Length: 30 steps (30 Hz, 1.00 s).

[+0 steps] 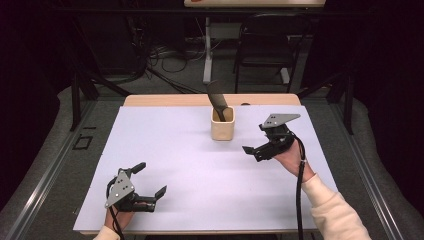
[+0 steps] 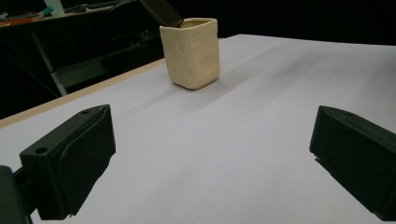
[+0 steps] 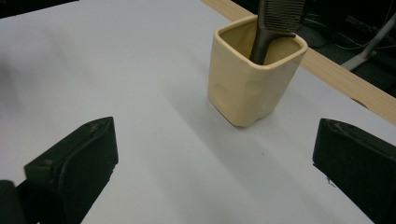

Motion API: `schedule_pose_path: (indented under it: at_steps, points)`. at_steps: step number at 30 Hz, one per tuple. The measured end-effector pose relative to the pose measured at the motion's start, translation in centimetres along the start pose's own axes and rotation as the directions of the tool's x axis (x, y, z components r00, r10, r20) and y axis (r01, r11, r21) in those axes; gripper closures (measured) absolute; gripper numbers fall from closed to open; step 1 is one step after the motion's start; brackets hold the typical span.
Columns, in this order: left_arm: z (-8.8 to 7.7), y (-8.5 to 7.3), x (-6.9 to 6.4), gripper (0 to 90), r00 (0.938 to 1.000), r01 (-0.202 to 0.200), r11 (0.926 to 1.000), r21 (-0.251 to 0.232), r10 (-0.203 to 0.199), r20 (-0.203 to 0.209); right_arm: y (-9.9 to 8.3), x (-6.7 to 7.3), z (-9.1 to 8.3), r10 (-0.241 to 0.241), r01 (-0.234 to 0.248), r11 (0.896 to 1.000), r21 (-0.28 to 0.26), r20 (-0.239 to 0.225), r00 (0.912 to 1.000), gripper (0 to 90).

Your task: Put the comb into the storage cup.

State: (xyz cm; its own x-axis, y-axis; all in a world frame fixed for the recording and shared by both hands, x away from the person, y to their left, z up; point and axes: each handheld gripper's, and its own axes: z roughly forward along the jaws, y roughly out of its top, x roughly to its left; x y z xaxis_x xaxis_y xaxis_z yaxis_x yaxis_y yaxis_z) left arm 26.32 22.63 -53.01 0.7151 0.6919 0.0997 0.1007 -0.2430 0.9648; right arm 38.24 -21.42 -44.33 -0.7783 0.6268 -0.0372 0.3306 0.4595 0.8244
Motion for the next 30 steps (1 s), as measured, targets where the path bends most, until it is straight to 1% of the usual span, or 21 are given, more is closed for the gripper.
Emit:
schedule_pose_path:
  at_steps: [7, 13, 17, 24, 30]
  points:
    - [0.0, 0.0, 0.0, 0.3, 1.0, 0.0, 1.0, -0.001, 0.0, 0.0, -1.4, 0.4, -0.8, 0.002, -0.002, 1.0, -0.003, 0.022, 0.9998, 0.0]
    - [0.0, 0.0, 0.0, 0.3, 1.0, 0.003, 1.0, 0.0, -0.003, -0.001, -2.5, 0.7, -1.3, 0.006, -0.006, 1.0, -0.004, 0.025, 0.9997, 0.0]
    - [0.0, 0.0, 0.0, 0.3, 1.0, -0.002, 1.0, 0.002, 0.002, 0.0, -3.1, 0.9, -1.8, 0.007, -0.007, 1.0, -0.001, 0.026, 0.9996, 0.0]
    - [0.0, 0.0, 0.0, 0.3, 1.0, 0.002, 1.0, 0.0, -0.002, -0.003, -4.2, 1.2, -2.5, 0.012, -0.012, 1.0, 0.005, 0.042, 0.9991, 0.0]
    - [0.0, 0.0, 0.0, 0.3, 1.0, 0.0, 1.0, 0.004, 0.0, -0.001, -5.1, 1.8, -2.8, 0.007, -0.008, 1.0, 0.004, 0.047, 0.9989, 0.0]
